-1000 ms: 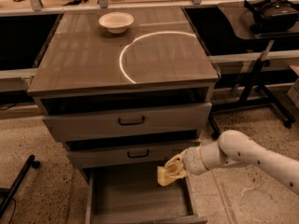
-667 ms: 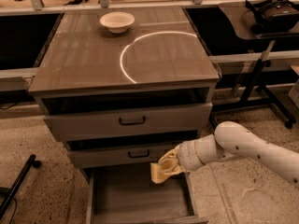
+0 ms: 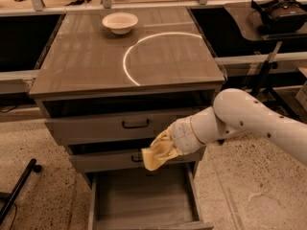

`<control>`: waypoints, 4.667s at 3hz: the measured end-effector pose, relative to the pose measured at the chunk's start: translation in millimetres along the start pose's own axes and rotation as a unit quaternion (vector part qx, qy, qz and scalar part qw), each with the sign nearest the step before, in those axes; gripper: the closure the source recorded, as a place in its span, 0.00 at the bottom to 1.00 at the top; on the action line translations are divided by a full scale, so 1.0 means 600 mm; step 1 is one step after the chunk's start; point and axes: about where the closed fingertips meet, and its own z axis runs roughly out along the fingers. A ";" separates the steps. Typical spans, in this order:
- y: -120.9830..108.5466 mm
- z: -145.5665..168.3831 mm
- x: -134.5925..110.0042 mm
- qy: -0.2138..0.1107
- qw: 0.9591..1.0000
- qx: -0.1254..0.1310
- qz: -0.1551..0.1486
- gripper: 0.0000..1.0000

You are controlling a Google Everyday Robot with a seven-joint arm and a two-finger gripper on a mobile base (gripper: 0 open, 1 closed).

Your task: Pick sponge from bottom drawer and place on counter

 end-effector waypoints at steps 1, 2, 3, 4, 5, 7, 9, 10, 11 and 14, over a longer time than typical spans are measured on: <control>0.000 0.000 0.000 0.000 1.000 0.000 0.000 1.00; -0.036 -0.060 -0.033 0.007 1.000 0.028 0.007 1.00; -0.104 -0.164 -0.079 0.016 0.997 0.072 0.027 1.00; -0.167 -0.243 -0.083 0.018 0.992 0.115 0.044 1.00; -0.171 -0.242 -0.082 0.017 0.992 0.117 0.045 1.00; -0.286 -0.279 -0.043 0.041 0.987 0.151 0.050 1.00; -0.409 -0.318 0.053 0.085 0.971 0.202 0.093 1.00; -0.451 -0.318 0.106 0.098 0.964 0.218 0.119 1.00; -0.495 -0.313 0.157 0.114 0.957 0.227 0.141 0.83; -0.564 -0.292 0.203 0.130 0.952 0.224 0.164 0.06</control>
Offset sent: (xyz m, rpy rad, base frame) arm 0.0070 -0.0239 0.1254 0.0671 -0.0756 -0.1367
